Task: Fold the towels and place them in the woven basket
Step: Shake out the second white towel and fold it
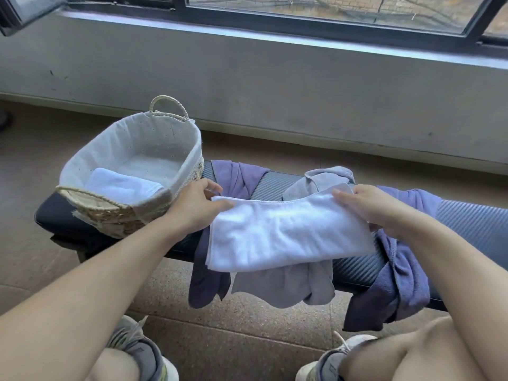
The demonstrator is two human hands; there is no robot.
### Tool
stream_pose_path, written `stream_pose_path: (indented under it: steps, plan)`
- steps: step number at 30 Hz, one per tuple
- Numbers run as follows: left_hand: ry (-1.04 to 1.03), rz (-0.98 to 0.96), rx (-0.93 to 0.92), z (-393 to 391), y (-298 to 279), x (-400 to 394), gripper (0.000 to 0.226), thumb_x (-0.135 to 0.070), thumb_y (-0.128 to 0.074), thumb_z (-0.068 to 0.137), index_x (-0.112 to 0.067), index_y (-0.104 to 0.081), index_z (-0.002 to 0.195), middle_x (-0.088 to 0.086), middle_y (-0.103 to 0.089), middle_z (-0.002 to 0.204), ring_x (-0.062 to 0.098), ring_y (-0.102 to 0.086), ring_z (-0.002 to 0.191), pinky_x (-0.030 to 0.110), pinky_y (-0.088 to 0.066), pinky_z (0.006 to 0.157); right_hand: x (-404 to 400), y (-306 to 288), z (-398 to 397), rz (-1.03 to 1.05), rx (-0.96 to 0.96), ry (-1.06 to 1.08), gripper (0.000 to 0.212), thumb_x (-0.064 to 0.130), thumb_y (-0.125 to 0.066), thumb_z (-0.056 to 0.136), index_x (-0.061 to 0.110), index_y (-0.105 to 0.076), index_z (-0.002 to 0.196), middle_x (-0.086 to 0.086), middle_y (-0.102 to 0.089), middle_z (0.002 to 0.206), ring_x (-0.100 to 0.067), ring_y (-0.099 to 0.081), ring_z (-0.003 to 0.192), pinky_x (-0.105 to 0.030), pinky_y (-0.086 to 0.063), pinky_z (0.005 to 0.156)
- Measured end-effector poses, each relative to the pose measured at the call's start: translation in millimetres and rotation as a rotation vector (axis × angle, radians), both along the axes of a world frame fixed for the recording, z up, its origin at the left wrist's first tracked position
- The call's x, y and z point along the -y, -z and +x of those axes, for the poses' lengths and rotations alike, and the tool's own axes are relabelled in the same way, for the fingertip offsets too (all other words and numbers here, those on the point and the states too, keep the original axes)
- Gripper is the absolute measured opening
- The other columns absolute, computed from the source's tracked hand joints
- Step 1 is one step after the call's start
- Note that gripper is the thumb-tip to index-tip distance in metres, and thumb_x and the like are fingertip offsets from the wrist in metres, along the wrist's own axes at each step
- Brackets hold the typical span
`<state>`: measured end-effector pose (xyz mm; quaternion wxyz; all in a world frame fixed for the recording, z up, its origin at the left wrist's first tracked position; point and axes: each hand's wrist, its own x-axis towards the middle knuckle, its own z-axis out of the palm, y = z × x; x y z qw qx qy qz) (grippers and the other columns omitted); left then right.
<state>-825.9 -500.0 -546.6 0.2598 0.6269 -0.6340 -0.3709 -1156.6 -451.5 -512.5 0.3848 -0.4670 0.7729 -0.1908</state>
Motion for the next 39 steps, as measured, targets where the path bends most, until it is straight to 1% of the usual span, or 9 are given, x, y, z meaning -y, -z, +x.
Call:
stream_pose_path:
  steps: [8,14,17,21,24,27,32,36,39]
  plan:
    - [-0.137,-0.033,-0.076,-6,5,11,0.019,-0.015,-0.063,0.095,-0.022,-0.063,0.113,-0.002,-0.06,0.083,0.015,-0.056,0.074,0.029,-0.044,0.067,4,0,8,-0.16,0.104,0.115,0.044,0.053,-0.046,0.102,0.017,-0.065,0.084,-0.001,-0.065,0.084,-0.019,-0.062,0.074,-0.031,-0.048,0.067]
    - [0.054,-0.345,0.206,-25,-3,-9,0.039,-0.008,-0.056,0.095,-0.019,-0.056,0.132,0.001,-0.056,0.135,0.023,-0.052,0.126,0.036,-0.04,0.105,6,4,12,-0.255,0.109,0.103,0.034,0.046,-0.052,0.1,0.016,-0.063,0.087,-0.009,-0.057,0.077,-0.021,-0.054,0.071,-0.036,-0.044,0.068]
    - [0.367,-0.396,0.169,-60,4,-37,0.041,-0.017,-0.049,0.103,-0.015,-0.051,0.144,0.003,-0.044,0.155,0.02,-0.031,0.148,0.021,-0.009,0.123,8,3,14,-0.255,0.123,0.125,0.035,0.056,-0.056,0.089,0.021,-0.062,0.09,-0.008,-0.059,0.077,-0.021,-0.055,0.071,-0.039,-0.047,0.068]
    - [0.537,-0.363,0.448,-94,34,-53,0.057,-0.036,-0.027,0.109,-0.014,-0.017,0.161,0.003,-0.009,0.17,0.018,0.005,0.157,0.036,0.005,0.126,10,0,17,-0.269,0.12,0.121,0.034,0.053,-0.056,0.095,0.02,-0.061,0.088,-0.008,-0.06,0.077,-0.022,-0.055,0.07,-0.039,-0.047,0.068]
    - [0.559,-0.304,0.669,-100,56,-55,0.075,-0.056,-0.008,0.101,-0.013,-0.003,0.162,0.002,0.005,0.171,0.017,0.014,0.155,0.042,0.009,0.126,10,-1,22,-0.284,0.078,0.091,0.039,0.049,-0.052,0.1,0.018,-0.061,0.078,-0.006,-0.058,0.069,-0.02,-0.054,0.063,-0.037,-0.045,0.064]
    - [0.571,-0.263,0.671,-101,67,-54,0.094,-0.065,0.012,0.083,-0.014,0.002,0.162,0.001,0.009,0.17,0.014,0.017,0.155,0.043,0.009,0.125,9,-4,26,-0.305,0.031,0.065,0.047,0.041,-0.048,0.104,0.015,-0.055,0.067,0.01,-0.057,0.052,-0.007,-0.052,0.048,-0.026,-0.042,0.055]
    - [0.447,-0.268,0.62,-96,46,-46,0.09,-0.064,0.011,0.085,-0.019,-0.002,0.162,0.0,0.009,0.17,0.015,0.017,0.155,0.043,0.013,0.125,10,-8,28,-0.329,0.012,0.073,0.047,0.041,-0.051,0.103,-0.001,-0.062,0.086,0.003,-0.067,0.071,-0.014,-0.061,0.064,-0.03,-0.049,0.064]
    - [0.406,-0.192,0.808,-72,50,-34,0.074,-0.061,-0.009,0.102,-0.019,0.002,0.162,0.003,0.014,0.169,0.017,0.023,0.153,0.046,0.014,0.124,11,-6,28,-0.326,0.047,0.11,0.036,0.049,-0.053,0.1,0.015,-0.064,0.097,-0.002,-0.07,0.09,-0.016,-0.063,0.073,-0.03,-0.049,0.065]
    - [0.423,-0.176,0.83,-70,59,-35,0.086,-0.07,0.002,0.093,-0.018,0.003,0.162,0.005,0.013,0.17,0.019,0.024,0.153,0.048,0.014,0.123,11,-4,28,-0.326,0.02,0.107,0.035,0.05,-0.053,0.1,0.017,-0.064,0.098,-0.001,-0.069,0.091,-0.014,-0.063,0.073,-0.028,-0.045,0.061]
